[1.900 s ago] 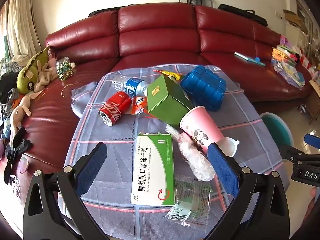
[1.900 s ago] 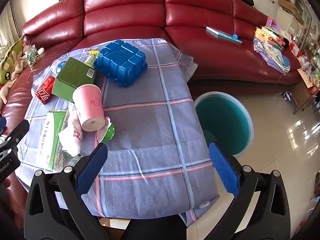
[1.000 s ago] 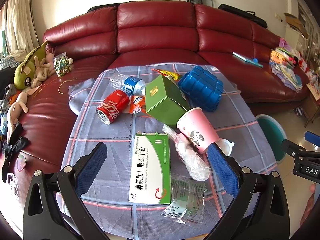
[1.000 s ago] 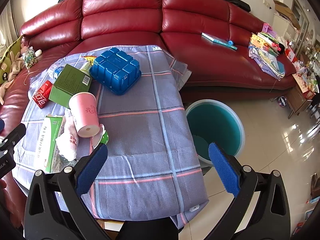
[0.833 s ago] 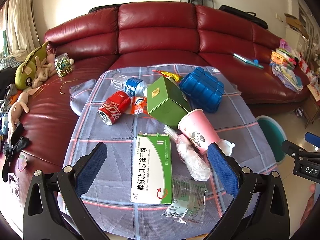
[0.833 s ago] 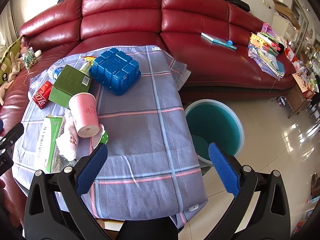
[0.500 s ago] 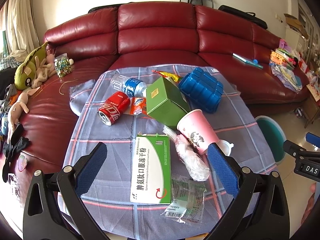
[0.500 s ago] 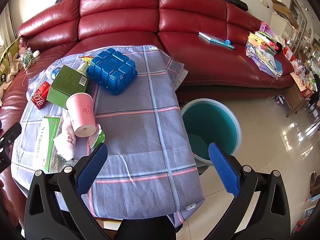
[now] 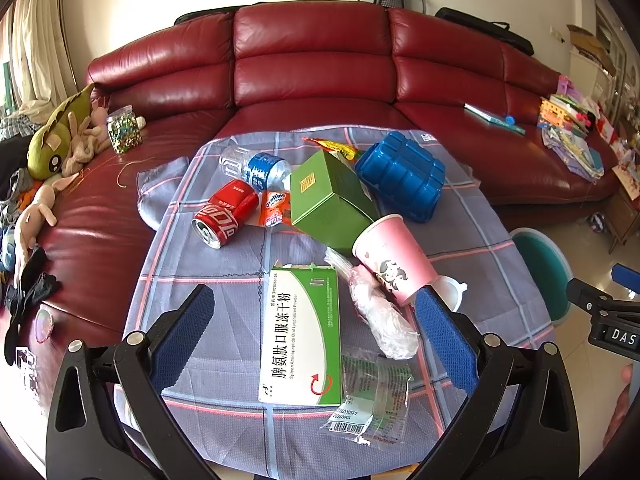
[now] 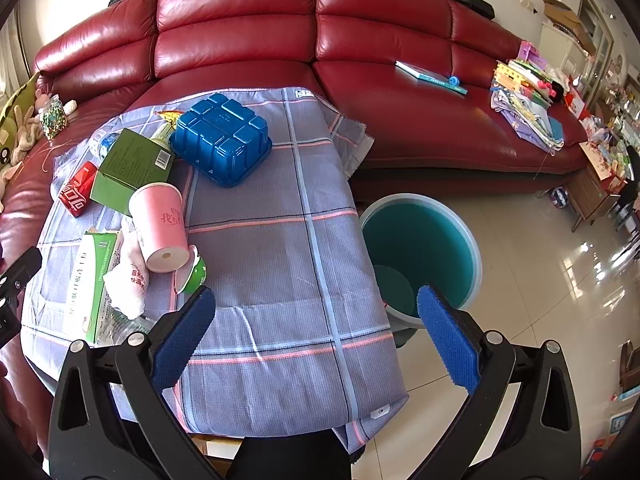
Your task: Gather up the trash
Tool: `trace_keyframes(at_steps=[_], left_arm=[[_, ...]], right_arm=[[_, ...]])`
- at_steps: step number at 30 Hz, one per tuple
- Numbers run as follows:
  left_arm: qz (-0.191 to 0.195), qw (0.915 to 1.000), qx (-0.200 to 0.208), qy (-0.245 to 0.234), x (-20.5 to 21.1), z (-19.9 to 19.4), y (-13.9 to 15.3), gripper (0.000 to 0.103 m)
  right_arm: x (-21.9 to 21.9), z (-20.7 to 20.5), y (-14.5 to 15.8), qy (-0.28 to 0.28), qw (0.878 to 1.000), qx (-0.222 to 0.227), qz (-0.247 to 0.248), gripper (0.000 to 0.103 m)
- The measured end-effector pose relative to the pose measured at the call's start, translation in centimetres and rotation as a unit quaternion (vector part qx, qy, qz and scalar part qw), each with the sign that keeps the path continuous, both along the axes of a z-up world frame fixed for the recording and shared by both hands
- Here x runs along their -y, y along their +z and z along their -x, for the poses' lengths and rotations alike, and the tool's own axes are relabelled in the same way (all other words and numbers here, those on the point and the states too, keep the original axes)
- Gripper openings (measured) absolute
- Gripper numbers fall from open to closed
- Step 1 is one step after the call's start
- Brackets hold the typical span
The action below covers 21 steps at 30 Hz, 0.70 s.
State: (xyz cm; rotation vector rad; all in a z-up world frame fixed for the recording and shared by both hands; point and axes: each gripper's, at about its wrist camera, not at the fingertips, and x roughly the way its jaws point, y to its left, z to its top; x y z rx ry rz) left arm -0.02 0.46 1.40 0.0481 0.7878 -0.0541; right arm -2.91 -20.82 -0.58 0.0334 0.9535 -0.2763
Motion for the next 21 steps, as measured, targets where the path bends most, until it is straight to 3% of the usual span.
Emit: trace_keyframes(at_steps=[21], left_arm=[[-0.001,0.9999,-0.009,-0.006,0.5,0.2,-1.6,0.100]], right_arm=[[0.0,0.2,-1.4,-0.005,1.000,-0.009,-0.003,0.097]])
